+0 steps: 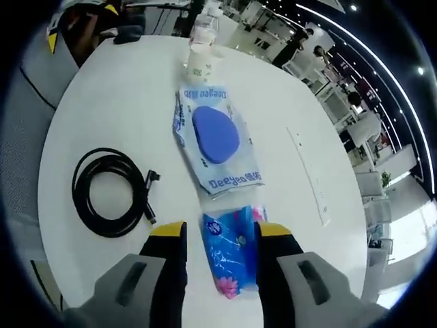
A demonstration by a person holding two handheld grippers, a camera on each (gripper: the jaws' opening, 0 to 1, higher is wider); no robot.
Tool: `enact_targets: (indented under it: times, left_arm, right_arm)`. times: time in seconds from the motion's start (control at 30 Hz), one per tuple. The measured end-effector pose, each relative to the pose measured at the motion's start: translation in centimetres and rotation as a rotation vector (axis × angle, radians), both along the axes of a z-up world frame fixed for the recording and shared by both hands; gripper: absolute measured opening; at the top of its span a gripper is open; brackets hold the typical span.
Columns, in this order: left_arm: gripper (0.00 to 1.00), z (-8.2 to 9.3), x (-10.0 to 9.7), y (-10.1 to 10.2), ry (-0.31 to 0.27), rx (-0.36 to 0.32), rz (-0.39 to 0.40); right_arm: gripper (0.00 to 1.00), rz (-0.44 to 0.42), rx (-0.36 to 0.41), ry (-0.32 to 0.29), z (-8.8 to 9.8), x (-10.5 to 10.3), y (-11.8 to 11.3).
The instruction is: Arrange the tabletop items into an orderly group along one side of the table until the central work area is clear of visible clutter.
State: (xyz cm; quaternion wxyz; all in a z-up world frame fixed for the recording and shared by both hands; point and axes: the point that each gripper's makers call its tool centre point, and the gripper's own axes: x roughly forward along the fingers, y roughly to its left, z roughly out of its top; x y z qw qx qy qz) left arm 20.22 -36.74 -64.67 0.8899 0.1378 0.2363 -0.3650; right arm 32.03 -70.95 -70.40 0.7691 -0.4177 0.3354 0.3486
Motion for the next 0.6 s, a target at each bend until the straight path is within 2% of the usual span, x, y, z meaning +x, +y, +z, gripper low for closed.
enact_targets:
  times: [0.17,0.6]
  left_arm:
    - [1.00,0.0,0.0,0.0,-0.001,-0.001,0.001]
    - [1.00,0.0,0.1,-0.2,0.002,-0.003,0.002]
  right_arm:
    - [0.46,0.011,0.040,0.039,-0.6,-1.2,1.2]
    - [0.53,0.048,0.073,0.120,-2.6,-3.7,3.2]
